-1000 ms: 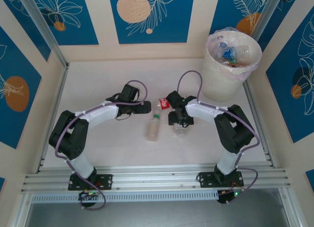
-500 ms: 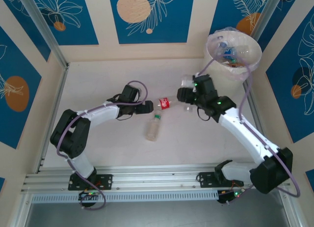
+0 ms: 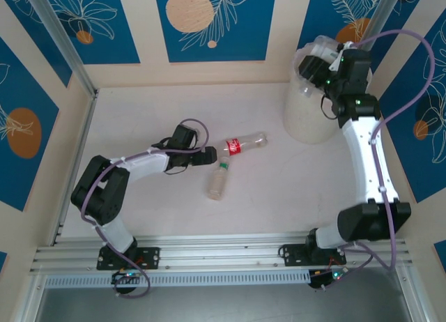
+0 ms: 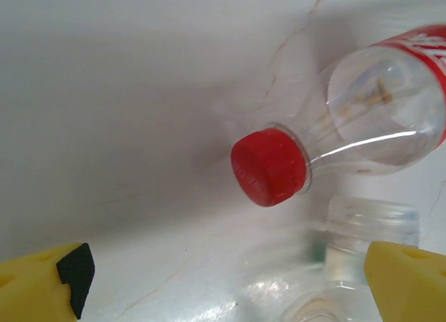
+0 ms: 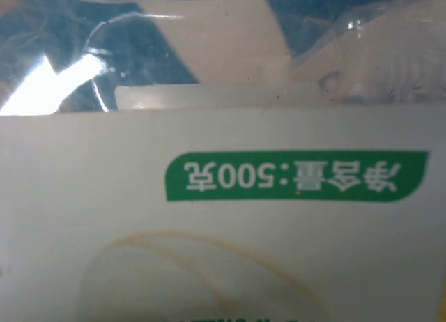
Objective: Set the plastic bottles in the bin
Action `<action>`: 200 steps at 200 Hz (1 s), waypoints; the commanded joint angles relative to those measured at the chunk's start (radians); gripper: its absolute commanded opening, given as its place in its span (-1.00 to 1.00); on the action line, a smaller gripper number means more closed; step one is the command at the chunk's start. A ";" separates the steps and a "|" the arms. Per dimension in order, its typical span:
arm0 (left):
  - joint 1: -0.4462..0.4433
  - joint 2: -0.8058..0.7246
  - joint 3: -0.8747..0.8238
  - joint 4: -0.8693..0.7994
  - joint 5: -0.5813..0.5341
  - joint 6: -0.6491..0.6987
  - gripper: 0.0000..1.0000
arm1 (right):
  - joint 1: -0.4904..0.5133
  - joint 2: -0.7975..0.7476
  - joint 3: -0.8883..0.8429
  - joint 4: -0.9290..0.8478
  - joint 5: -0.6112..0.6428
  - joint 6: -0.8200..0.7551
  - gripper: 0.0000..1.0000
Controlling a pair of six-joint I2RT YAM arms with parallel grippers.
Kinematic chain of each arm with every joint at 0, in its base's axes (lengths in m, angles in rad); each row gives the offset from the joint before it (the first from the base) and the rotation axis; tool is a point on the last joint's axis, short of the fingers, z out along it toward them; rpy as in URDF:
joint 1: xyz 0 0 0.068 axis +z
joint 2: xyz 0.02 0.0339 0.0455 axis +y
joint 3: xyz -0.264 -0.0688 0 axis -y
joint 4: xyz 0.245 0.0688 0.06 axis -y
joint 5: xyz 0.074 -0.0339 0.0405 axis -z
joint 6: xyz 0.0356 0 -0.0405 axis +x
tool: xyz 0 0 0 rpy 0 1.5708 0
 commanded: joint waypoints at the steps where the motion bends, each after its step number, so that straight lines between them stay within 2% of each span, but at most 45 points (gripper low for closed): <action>1: 0.017 -0.042 -0.015 0.023 0.003 -0.009 1.00 | -0.053 0.106 0.131 -0.058 -0.011 0.060 0.34; 31: 0.027 -0.043 -0.027 0.039 0.011 -0.016 1.00 | -0.106 0.224 0.233 -0.051 0.092 0.163 0.39; 56: 0.033 -0.037 -0.026 0.041 0.022 -0.021 1.00 | -0.111 0.311 0.290 -0.035 0.133 0.229 0.41; 68: 0.034 -0.040 -0.029 0.040 0.021 -0.021 1.00 | -0.108 0.367 0.358 -0.088 0.152 0.251 0.59; 78: 0.038 -0.043 -0.032 0.039 0.018 -0.021 1.00 | -0.102 0.410 0.426 -0.126 0.151 0.263 0.94; 81: 0.039 -0.043 -0.034 0.039 0.019 -0.021 1.00 | -0.102 0.425 0.440 -0.132 0.140 0.261 1.00; 98: 0.045 -0.044 -0.036 0.038 0.019 -0.021 1.00 | -0.104 0.492 0.531 -0.148 0.029 0.247 0.99; 119: 0.049 -0.044 -0.037 0.040 0.024 -0.022 1.00 | -0.097 0.529 0.628 -0.231 0.049 0.254 0.99; 174: 0.050 -0.042 -0.045 0.058 0.037 -0.030 1.00 | -0.099 0.349 0.390 -0.055 0.097 0.257 0.99; 200: 0.050 -0.035 -0.045 0.063 0.045 -0.033 1.00 | -0.113 0.380 0.427 -0.116 0.118 0.222 0.99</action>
